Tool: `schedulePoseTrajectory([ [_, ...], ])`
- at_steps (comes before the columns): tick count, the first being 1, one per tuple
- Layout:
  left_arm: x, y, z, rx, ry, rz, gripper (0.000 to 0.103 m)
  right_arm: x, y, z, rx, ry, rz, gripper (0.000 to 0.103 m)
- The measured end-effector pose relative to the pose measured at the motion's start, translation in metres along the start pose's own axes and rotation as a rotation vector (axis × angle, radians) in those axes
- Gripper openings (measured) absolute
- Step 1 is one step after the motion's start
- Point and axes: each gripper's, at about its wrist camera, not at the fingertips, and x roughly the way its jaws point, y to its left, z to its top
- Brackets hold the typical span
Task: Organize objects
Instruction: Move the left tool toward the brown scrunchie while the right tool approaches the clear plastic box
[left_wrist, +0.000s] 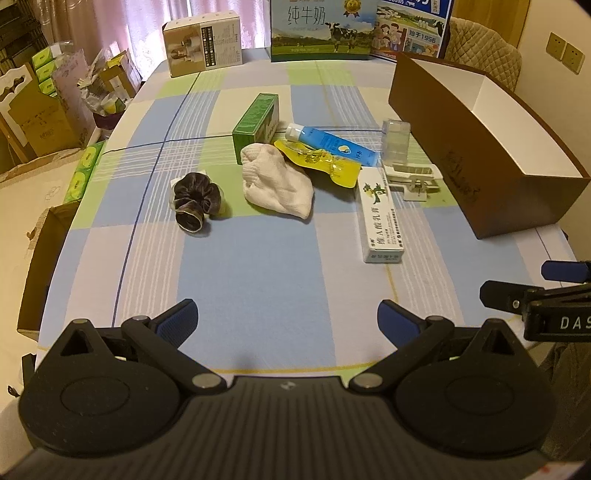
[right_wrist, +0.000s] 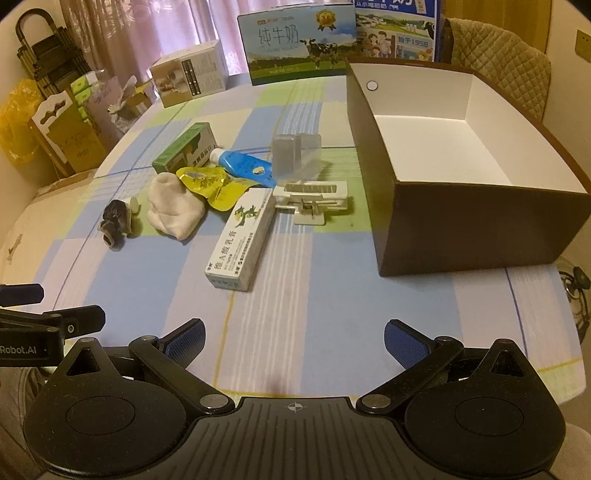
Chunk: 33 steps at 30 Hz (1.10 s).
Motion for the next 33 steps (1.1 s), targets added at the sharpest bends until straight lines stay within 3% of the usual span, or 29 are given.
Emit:
schedulePoseTrajectory([
  [8,0.017,0.01,0.01,-0.007,0.01,0.015,0.102,0.026,0.007,0.017,0.012,-0.017,0.05,0.1],
  [10,0.021,0.015,0.016,-0.013,0.007,0.019,0.102,0.032,0.01,0.022,0.009,-0.021,0.061,0.094],
  [24,0.05,0.041,0.053,-0.05,-0.028,0.031,0.102,0.068,0.022,0.054,-0.007,-0.061,0.048,0.083],
  [33,0.07,0.066,0.084,-0.082,-0.072,0.068,0.102,0.09,0.015,0.099,0.035,-0.123,-0.005,0.075],
])
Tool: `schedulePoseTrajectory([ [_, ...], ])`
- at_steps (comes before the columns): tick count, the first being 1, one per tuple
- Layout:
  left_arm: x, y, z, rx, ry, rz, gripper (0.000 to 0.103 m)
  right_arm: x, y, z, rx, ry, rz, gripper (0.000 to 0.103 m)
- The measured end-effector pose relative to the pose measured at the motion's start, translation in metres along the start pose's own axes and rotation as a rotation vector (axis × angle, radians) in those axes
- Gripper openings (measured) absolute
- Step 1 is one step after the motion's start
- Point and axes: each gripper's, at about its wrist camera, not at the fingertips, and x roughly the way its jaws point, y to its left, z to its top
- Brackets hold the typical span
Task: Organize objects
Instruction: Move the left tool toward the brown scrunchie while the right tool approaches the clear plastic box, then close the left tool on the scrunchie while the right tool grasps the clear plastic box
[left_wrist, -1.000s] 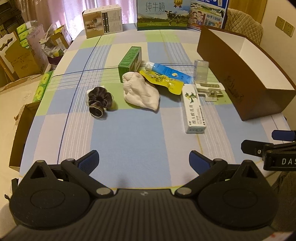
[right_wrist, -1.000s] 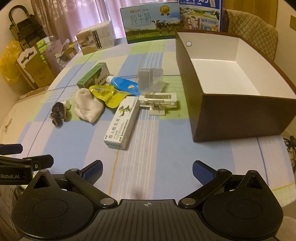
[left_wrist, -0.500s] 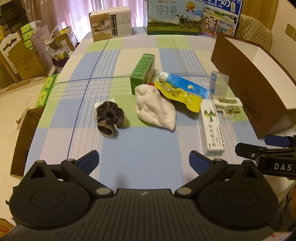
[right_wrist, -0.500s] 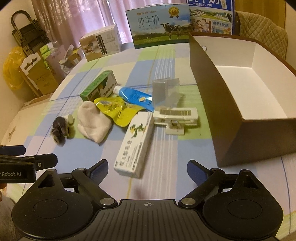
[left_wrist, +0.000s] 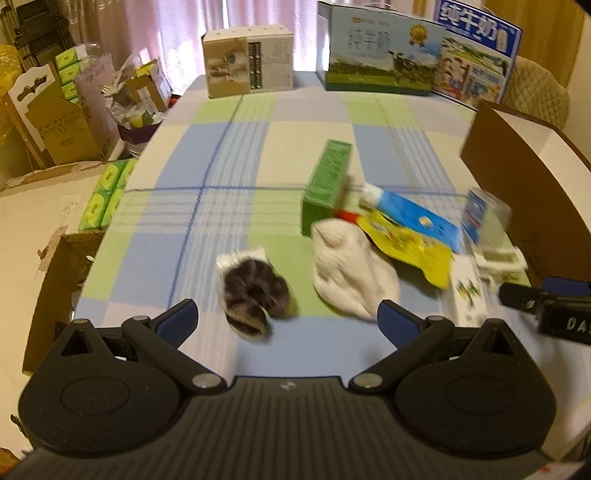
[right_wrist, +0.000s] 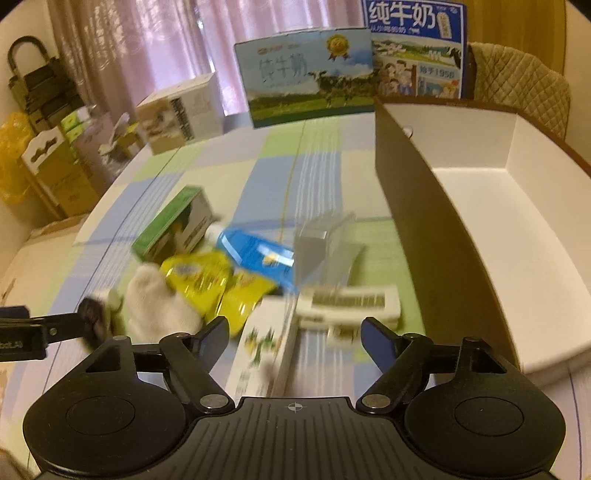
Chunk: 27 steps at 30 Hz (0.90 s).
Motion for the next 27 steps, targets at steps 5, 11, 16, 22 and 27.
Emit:
schedulePoseTrajectory([
  [5,0.017,0.017,0.019,-0.053,-0.021,0.022,0.102,0.02,0.0,0.019,-0.002,-0.016,-0.041,0.073],
  [11,0.036,0.032,0.022,-0.105,-0.004,0.023,0.102,0.044,-0.001,0.031,0.002,-0.013,-0.07,0.066],
  [16,0.042,0.035,0.016,-0.108,0.002,0.028,0.102,0.057,-0.003,0.035,0.001,-0.006,-0.084,0.063],
  [22,0.049,0.04,0.012,-0.128,0.013,0.022,0.102,0.071,-0.004,0.036,-0.017,0.01,-0.113,0.055],
  [27,0.05,0.041,0.009,-0.125,0.017,0.024,0.102,0.073,-0.009,0.035,-0.035,0.002,-0.13,0.028],
])
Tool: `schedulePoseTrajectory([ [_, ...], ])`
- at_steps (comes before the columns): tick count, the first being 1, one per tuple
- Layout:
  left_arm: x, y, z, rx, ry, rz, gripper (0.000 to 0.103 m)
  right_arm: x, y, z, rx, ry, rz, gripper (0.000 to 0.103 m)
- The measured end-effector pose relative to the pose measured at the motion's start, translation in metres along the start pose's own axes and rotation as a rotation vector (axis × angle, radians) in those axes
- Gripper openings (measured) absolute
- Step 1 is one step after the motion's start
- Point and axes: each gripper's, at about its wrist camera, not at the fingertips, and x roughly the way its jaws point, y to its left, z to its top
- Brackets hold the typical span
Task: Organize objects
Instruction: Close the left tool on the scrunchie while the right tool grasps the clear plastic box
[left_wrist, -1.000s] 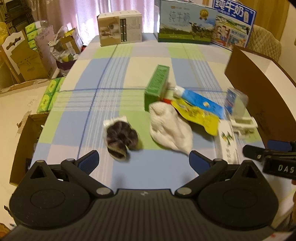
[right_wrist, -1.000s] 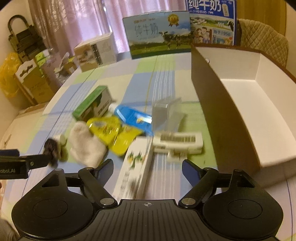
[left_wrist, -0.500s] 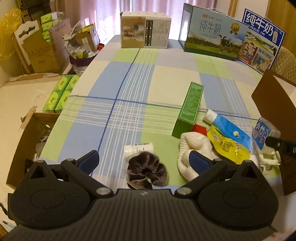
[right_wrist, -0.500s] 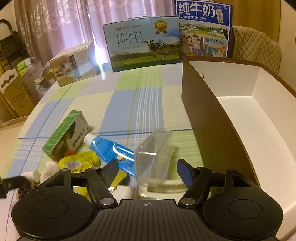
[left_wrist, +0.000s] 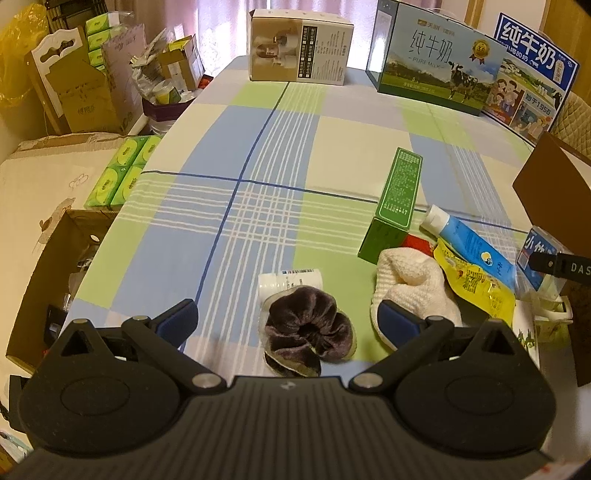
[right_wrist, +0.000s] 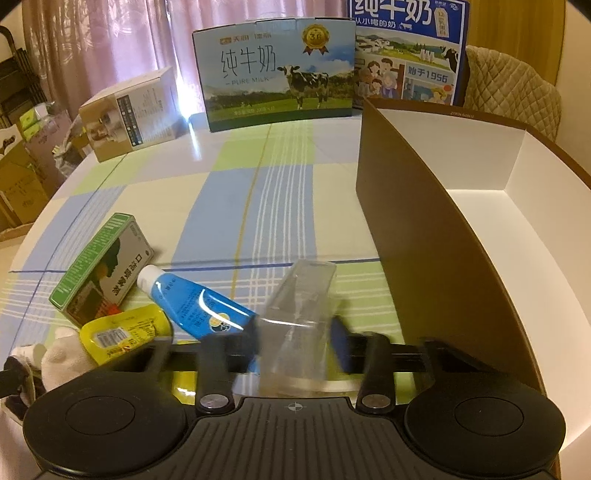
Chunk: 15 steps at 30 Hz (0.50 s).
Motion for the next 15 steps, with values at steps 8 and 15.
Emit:
schedulePoseTrajectory([
  [8,0.001,0.003,-0.008,0.03,0.005,0.017,0.102,-0.028,-0.006,-0.001,-0.042,-0.121,0.026,0.027],
  [15,0.009,0.002,-0.009,0.033,0.0,0.01,0.096,-0.046,-0.009,-0.016,-0.029,-0.108,0.086,0.027],
])
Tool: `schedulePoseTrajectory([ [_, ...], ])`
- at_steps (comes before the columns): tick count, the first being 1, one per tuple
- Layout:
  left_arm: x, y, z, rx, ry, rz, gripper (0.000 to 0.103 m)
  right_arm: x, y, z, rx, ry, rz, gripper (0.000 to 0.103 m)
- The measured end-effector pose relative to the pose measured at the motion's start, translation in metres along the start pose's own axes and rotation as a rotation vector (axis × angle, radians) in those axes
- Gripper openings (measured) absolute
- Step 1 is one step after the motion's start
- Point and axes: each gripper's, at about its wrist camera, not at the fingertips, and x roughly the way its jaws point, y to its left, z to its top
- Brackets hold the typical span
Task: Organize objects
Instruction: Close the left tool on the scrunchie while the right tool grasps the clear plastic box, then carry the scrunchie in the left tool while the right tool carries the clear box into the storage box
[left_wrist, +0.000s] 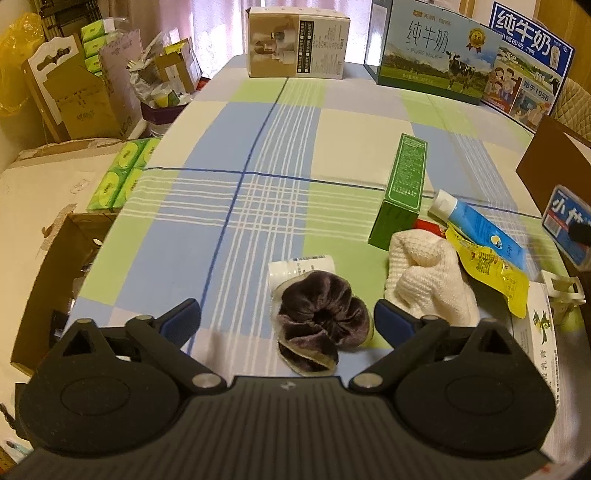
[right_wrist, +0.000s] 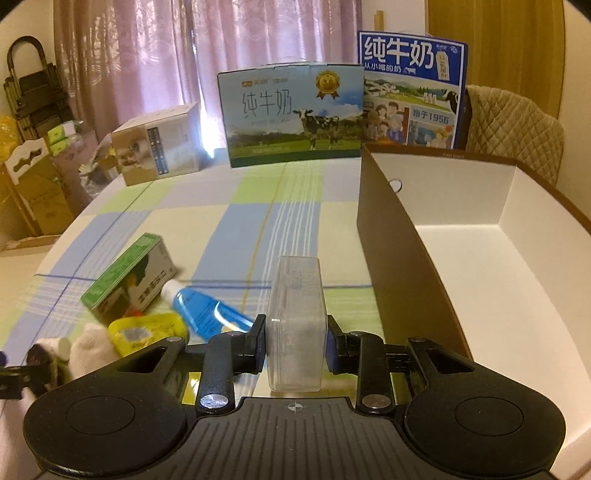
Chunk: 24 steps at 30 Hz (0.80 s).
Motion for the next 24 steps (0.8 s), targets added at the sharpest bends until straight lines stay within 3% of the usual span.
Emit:
schedulePoseTrajectory([
  [7,0.015,-0.005,-0.006,0.018,0.038,0.006,0.092,-0.013,0.003,-0.015,0.004,0.016,0.04,0.027],
  [10,0.018,-0.008,-0.009,0.018,0.047,-0.003,0.081,-0.021,0.005,-0.019,-0.003,0.016,0.056,0.027],
  [12,0.019,-0.01,-0.011,0.027,0.056,-0.014,0.058,-0.026,0.006,-0.021,-0.007,0.015,0.069,0.027],
  [15,0.015,-0.014,-0.015,0.052,0.053,-0.02,0.037,-0.035,0.006,-0.024,-0.01,0.013,0.09,0.027],
  [18,0.011,-0.013,-0.017,0.05,0.047,-0.011,0.029,-0.043,0.005,-0.027,-0.011,0.007,0.103,0.027],
  [24,-0.01,-0.018,-0.015,0.062,0.014,-0.024,0.025,-0.061,0.001,-0.028,-0.006,-0.009,0.116,0.027],
])
